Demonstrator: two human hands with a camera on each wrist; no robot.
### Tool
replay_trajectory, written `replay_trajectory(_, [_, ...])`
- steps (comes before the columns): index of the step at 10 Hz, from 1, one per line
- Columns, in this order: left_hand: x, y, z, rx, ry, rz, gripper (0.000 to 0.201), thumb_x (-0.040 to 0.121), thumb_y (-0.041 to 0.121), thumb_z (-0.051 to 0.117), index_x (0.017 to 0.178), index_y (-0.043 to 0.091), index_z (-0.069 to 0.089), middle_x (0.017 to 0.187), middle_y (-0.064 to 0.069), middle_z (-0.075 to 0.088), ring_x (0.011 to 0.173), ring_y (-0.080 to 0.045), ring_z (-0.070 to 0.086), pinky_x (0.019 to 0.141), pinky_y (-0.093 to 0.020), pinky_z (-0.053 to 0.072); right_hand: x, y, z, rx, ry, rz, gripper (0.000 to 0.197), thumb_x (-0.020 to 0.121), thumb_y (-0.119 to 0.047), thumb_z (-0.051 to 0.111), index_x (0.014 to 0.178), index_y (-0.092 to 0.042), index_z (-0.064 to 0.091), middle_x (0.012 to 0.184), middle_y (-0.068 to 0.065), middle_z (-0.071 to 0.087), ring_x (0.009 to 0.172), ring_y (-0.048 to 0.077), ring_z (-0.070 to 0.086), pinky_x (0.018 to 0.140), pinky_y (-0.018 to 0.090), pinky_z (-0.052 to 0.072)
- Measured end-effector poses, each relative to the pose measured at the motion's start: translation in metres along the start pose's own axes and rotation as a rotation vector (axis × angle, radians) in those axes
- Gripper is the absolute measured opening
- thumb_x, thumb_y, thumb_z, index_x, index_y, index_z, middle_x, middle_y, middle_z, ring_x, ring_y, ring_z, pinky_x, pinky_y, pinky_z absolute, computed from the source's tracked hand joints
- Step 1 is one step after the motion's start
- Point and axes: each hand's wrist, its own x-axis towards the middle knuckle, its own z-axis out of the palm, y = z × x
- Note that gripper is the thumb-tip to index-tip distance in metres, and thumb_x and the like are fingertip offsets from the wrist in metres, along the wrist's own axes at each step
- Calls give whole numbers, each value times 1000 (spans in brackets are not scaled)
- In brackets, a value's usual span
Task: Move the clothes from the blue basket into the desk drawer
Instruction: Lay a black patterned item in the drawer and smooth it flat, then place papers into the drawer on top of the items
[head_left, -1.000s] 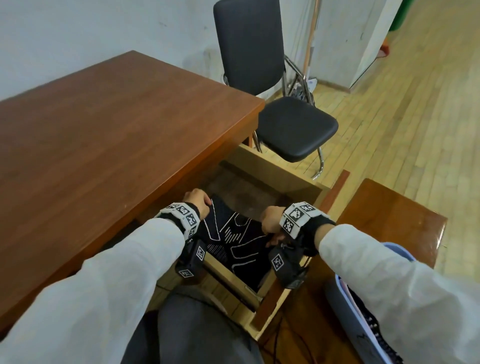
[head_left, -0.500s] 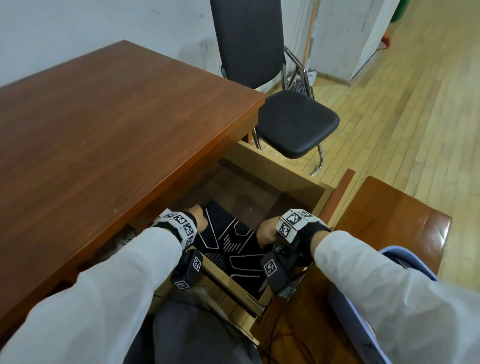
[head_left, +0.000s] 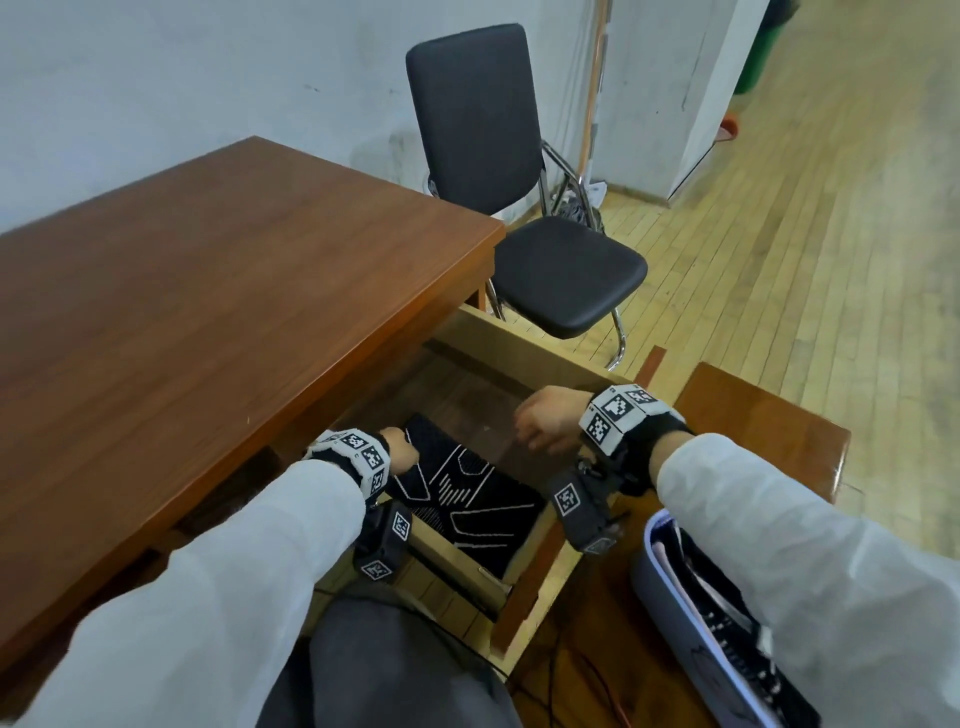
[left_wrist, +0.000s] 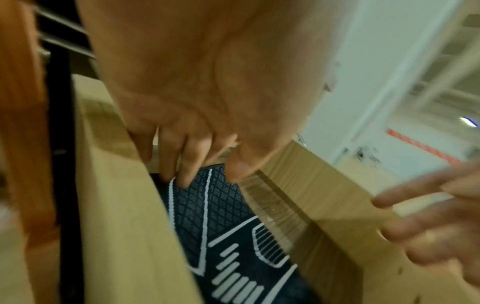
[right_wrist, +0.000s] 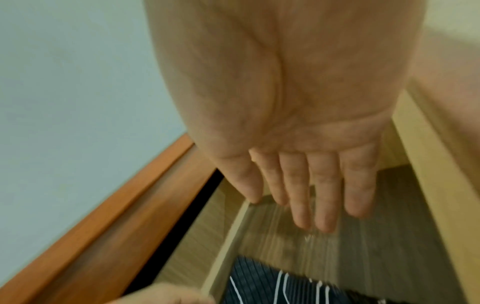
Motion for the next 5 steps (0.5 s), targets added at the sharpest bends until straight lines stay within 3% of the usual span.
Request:
replay_trajectory(1, [-3,2,2,-59,62,59,42,98,26,43,124,-4,56,129,-24,57,118,-37,57,99,-42,45,-35,4,-18,132,27,0,35,101,-13,42,133,-2,51,129,13,61,108,25,62,88,32,51])
replay_trajectory(2, [-28,17,-2,-84,136,103,37,97,24,45,122,0,58,125,-19,59,113,-34,59,89,-36,47,-60,26,-31,171,105,-6,35,98,-10,46,132,0,51,127,18,61,117,32,60,100,40,47])
replay_trajectory(3, [-57,39,-5,-128,198,150,37,96,24,47,121,1,60,126,-19,60,114,-35,58,93,-36,47,-83,56,-40,134,201,-2,40,93,-7,53,132,5,50,129,23,59,118,38,59,99,43,49])
replay_trajectory(4, [-85,70,-5,-204,281,232,36,95,24,49,124,6,61,127,-15,61,117,-34,57,98,-38,46,-111,91,-57,65,225,52,38,90,-8,58,126,5,55,112,19,66,89,28,66,71,32,55])
replay_trajectory(5, [-113,105,5,-270,311,361,34,96,22,49,125,11,62,127,-12,62,118,-31,57,101,-37,45,-137,119,-64,-104,279,139,31,87,-11,63,114,3,63,88,10,64,68,19,61,58,26,52])
